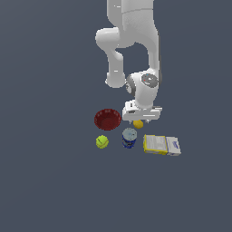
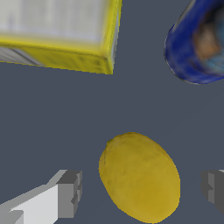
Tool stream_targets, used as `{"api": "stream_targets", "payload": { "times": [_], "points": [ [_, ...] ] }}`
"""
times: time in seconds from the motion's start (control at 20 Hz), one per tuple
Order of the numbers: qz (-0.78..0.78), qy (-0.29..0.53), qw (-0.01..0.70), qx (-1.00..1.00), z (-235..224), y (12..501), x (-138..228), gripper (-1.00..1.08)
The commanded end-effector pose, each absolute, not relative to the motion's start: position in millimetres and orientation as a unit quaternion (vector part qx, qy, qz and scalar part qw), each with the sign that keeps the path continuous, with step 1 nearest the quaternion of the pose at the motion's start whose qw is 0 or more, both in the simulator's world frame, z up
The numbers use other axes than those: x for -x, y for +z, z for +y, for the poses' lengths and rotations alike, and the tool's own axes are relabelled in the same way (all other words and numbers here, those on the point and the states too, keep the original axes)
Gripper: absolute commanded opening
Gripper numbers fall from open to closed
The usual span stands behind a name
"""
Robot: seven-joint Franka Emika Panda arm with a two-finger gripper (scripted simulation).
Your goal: Pick up a designated object from a clutter of objects.
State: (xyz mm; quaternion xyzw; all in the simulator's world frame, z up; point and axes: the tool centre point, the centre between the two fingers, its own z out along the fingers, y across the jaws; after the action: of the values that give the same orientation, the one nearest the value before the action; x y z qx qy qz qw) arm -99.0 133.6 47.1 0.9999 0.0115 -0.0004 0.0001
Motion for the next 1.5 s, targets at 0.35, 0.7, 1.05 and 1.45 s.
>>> {"api": "stream_targets", "payload": {
  "times": [0.35,0.7,1.05,1.45],
  "points": [
    [0.011,0.000,0.000,-1.000,134,29,99,-1.00],
    [0.011,0.000,0.000,-1.000,134,29,99,-1.00],
    [0.012,0.000,0.000,-1.000,131,33,99,-1.00],
    [0.012,0.000,0.000,-1.000,106,60,95,-1.00]
  ]
}}
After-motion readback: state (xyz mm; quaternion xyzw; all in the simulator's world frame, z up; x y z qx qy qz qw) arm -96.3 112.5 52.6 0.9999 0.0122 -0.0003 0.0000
